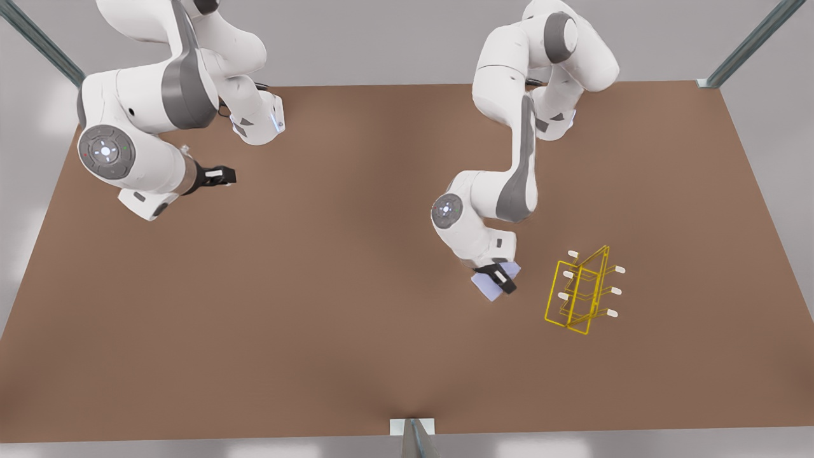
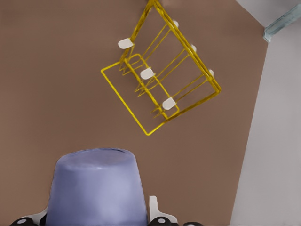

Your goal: Place the cup on the cup holder

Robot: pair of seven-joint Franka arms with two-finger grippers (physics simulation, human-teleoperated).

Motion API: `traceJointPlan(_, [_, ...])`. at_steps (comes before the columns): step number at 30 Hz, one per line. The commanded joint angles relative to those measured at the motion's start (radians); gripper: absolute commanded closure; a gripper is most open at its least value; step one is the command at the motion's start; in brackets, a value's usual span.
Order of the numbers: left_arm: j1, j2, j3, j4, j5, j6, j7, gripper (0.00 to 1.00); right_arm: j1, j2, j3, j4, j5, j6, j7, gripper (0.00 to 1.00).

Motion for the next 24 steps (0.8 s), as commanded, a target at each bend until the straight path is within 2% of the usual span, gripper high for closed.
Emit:
traceJointPlan(1, [-0.061,0.051,0.058,-0.013,0.16,-0.467,0.474,0.42,0.0,0.006,0.0,-0.004,0.005,-0.002,0.019,0.0])
traceJointPlan(3, [-0.095,0.1,0.059,-0.065,0.321,-0.527,0.539,0.41,-0.004,0.007,0.0,-0.004,0.008,-0.006,0.016,0.0])
traceJointPlan(7, [-0.043,0.144,0.053,-0.1,0.553,-0.539,0.776,0.39,-0.013,0.022,0.006,0.01,0.003,0.001,-0.041,0.0])
traceJointPlan(13, [-0.003,0.189,0.018,-0.128,0.63,-0.508,0.864,0.39,-0.051,0.072,0.001,0.04,0.072,0.008,-0.073,0.0])
traceJointPlan(24, [0.113,0.246,-0.042,-0.102,0.624,-0.372,0.761,0.37,-0.066,0.101,0.001,0.04,0.069,0.046,-0.075,0.0])
